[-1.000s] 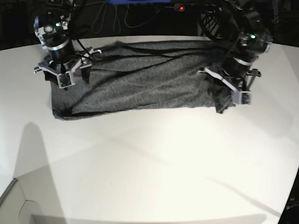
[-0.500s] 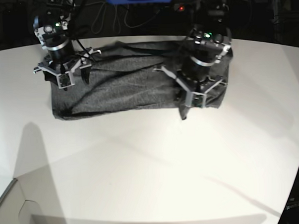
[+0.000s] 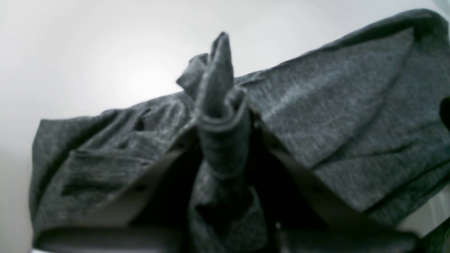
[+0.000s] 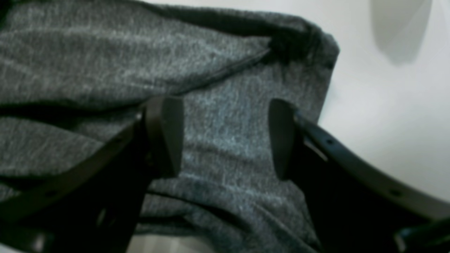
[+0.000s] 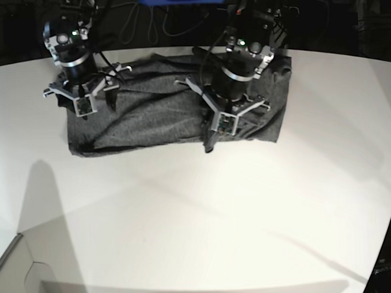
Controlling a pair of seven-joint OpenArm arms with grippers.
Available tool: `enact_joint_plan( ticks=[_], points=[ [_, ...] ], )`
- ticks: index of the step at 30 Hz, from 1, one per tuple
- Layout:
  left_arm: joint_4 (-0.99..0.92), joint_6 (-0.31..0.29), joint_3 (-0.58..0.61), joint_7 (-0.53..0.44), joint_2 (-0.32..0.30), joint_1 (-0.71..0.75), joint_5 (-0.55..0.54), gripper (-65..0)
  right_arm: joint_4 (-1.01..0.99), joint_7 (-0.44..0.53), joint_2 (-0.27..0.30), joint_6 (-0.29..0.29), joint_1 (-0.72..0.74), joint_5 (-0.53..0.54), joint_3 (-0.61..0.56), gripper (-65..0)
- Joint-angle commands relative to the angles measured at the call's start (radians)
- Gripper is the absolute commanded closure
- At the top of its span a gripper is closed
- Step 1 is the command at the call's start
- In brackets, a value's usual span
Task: Layout the t-shirt on the table in an organized manner, then fold the t-shirt properly
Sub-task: 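Grasp the strip end with the left gripper and fold it toward the right gripper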
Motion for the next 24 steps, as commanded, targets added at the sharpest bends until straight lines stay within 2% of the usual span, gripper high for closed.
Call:
enact_joint_plan(
  ticks=[1,8,19,21,24],
  points=[
    [0.017,0.005,0.003,-0.029,0.009,-0.007,-0.003,-0.1,0.021,0.024,0.002,0.000,0.002,0.012,0.002,-38.1],
    [0.012,0.012,0.100,-0.023,0.003,-0.042,0.001,-0.1,0.021,0.023,0.002,0.000,0.014,0.012,0.005,-38.1],
    [-0.037,0.005,0.108,-0.021,0.003,-0.054,-0.003,-1.2,0.021,0.023,0.002,0.000,0.014,0.012,0.002,-38.1],
    [-0.037,0.005,0.108,-0.021,0.004,-0.056,-0.005,-5.1,0.021,0.023,0.002,0.000,0.014,0.012,-0.001,-38.1],
    [-0.031,0.003,0.108,-0.021,0.007,-0.056,-0.005,-15.3,0.021,0.023,0.002,0.000,0.014,0.012,-0.002,-38.1]
  ],
)
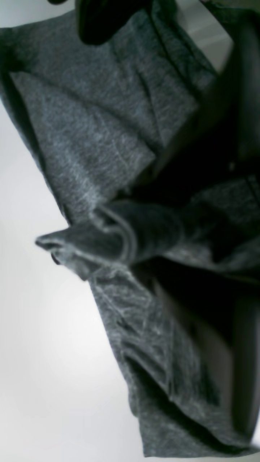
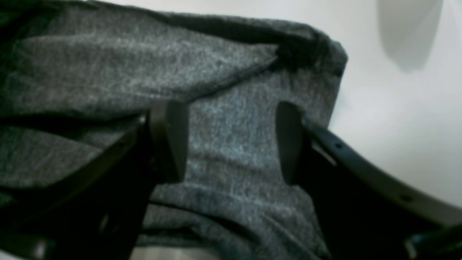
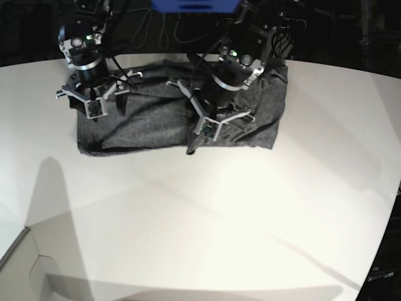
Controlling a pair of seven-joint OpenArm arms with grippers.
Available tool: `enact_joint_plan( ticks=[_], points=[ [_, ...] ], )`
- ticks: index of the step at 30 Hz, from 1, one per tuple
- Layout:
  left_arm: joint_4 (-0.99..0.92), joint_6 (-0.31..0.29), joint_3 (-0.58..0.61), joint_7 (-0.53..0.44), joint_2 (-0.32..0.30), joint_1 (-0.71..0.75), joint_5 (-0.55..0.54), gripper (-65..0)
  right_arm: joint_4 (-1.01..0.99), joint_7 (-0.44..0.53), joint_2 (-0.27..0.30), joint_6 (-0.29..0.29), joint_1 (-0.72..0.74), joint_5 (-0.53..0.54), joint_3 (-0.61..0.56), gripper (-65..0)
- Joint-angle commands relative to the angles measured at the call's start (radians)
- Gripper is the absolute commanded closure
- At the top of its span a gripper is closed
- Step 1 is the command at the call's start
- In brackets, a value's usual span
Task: Layout the t-shirt on the table in an organized manner, then fold the t-shirt properly
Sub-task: 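Grasp the strip end with the left gripper and fold it toward the right gripper, then press the folded end flat with the left gripper and release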
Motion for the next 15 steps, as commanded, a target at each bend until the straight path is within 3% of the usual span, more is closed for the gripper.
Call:
enact_joint_plan(
  ticks=[1,7,10,15],
  points=[
    [0.029,-0.006,0.003,-0.023,0.009,-0.001,-0.006,-18.7,0.021,0.026,0.002,0.000,0.003,0.012,0.000,-38.1],
    [0.148,-0.006,-0.009,-0.023,-0.005,0.022,-0.073,-31.8,0.021,0.026,0.002,0.000,0.003,0.012,0.000,-38.1],
    [0.228,0.002,-0.077,-0.023,-0.046,0.033,-0.141,-32.1,0.021,0.026,0.002,0.000,0.003,0.012,0.000,-38.1],
    [0.193,0.000,-0.309,-0.022,-0.097,0.059,-0.289,-32.1,0.021,0.026,0.002,0.000,0.003,0.012,0.000,-38.1]
  ],
)
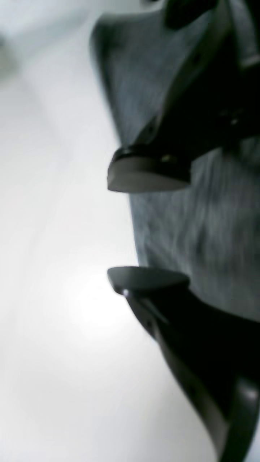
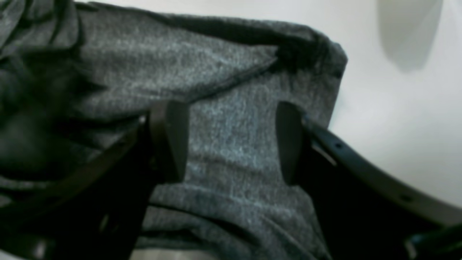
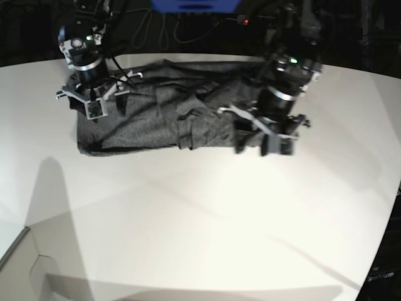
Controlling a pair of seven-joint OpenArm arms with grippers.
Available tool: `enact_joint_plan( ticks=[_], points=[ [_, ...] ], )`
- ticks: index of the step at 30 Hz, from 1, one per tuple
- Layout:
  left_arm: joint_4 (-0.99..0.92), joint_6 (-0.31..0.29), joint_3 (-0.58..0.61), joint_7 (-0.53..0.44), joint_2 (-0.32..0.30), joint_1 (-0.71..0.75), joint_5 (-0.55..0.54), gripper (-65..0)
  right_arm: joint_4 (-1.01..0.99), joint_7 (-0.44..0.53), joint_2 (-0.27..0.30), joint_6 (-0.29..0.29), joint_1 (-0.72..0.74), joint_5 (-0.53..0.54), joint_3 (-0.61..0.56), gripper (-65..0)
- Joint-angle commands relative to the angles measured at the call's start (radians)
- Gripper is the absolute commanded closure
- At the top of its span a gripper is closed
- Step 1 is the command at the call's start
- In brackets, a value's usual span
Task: Layout the t-shirt on the table in an organized manner, then fold the t-shirt properly
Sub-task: 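Press the folded end flat with the left gripper and release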
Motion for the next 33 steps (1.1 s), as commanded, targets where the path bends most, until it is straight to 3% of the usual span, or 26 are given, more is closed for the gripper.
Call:
enact_joint_plan(
  ticks=[1,3,8,24,30,33],
  points=[
    [-0.010,-0.008,-0.030,-0.004,-0.005,0.008,-0.036,-32.1,0.021,0.024,0.002,0.000,0.001,0.012,0.000,-38.1],
    [-0.051,-0.008,-0.082,-0.004,-0.017,0.010,-0.102,-32.1,0.021,0.024,0.002,0.000,0.001,0.012,0.000,-38.1],
    [-0.128,-0.010,-0.077,-0.004,-0.043,0.013,-0.200,-32.1,0.021,0.024,0.002,0.000,0.001,0.012,0.000,-38.1],
    [-0.128,-0.019,0.353,-0.004,-0.189,0.008,-0.212,-32.1,0.021,0.024,0.002,0.000,0.001,0.012,0.008,-38.1],
    [-0.053,-0.243,0.425,-0.005,-0.252,0.008,-0.212,-32.0,0.021,0.024,0.002,0.000,0.003,0.010,0.039,-38.1],
    [-0.007,-0.285,0.423,-0.005,-0.280,0.008,-0.212,-32.0,0.021,0.024,0.002,0.000,0.003,0.010,0.039,-38.1]
  ],
)
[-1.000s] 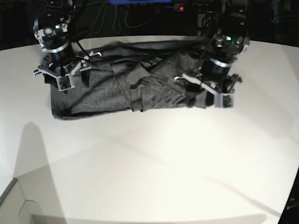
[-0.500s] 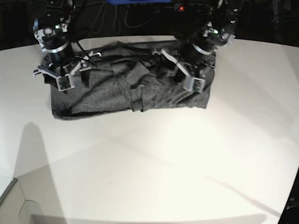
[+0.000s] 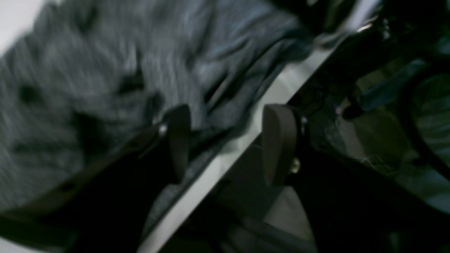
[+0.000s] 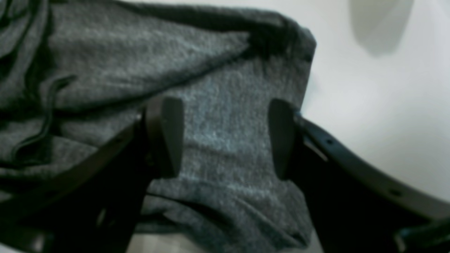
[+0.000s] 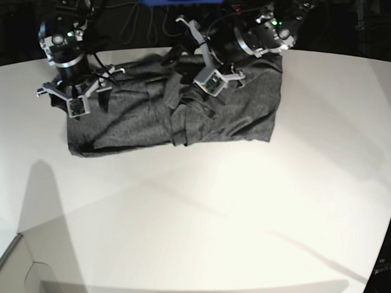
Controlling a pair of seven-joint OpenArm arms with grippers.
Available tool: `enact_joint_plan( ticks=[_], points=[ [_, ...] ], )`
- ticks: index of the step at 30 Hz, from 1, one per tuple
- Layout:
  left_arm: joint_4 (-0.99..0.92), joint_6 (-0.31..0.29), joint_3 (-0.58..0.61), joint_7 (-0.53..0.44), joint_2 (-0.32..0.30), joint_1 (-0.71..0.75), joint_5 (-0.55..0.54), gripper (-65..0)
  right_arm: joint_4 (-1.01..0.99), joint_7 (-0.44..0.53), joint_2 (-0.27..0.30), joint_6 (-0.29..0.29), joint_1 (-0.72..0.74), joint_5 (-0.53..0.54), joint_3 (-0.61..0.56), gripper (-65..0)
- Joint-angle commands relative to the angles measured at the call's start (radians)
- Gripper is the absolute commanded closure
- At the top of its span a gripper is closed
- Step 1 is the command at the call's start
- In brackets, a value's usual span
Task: Layout the t-shirt on the table in an organized manner, then fold the t-shirt properly
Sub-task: 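Press the folded end flat with the left gripper and release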
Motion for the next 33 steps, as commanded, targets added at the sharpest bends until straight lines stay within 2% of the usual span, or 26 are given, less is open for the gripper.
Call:
enact_joint_plan(
  ticks=[1,4,6,10,12,16,21,24,33],
  points=[
    [0.027,-0.001,-0.004,-0.019,-0.013,-0.002,-0.010,-32.0,0.021,0.026,0.002,-0.001,0.003,0.011,-0.001,-38.1],
    [0.033,0.037,-0.074,-0.024,-0.022,0.011,-0.010,-32.0,0.021,0.026,0.002,-0.001,0.000,0.011,-0.001,-38.1],
    [0.028,0.068,-0.196,-0.027,0.000,0.049,-0.010,-32.0,0.021,0.026,0.002,-0.001,-0.005,0.011,-0.001,-38.1],
    [0.024,0.065,-0.455,-0.019,0.124,0.077,-0.010,-32.0,0.021,0.026,0.002,-0.001,-0.006,0.011,-0.001,-38.1],
    [0.001,0.065,-0.513,-0.016,0.169,0.071,-0.004,-32.0,0.021,0.026,0.002,-0.001,-0.006,0.011,-0.001,-38.1],
    [-0.062,0.065,-0.475,-0.013,0.176,0.038,-0.002,-32.0,0.021,0.024,0.001,-0.001,-0.006,0.011,-0.001,-38.1],
    [-0.160,0.065,-0.361,0.087,0.164,-0.014,-0.008,-32.0,0.021,0.021,0.001,-0.001,-0.005,0.011,-0.001,-38.1],
    [-0.163,0.063,-0.298,0.102,0.161,-0.020,-0.008,-32.0,0.021,0.021,0.001,-0.001,-0.005,0.011,-0.001,-38.1],
    [-0.102,0.063,-0.074,0.102,0.081,-0.058,-0.008,-32.1,0.021,0.021,-0.001,-0.001,0.001,0.011,0.043,-38.1]
  ],
)
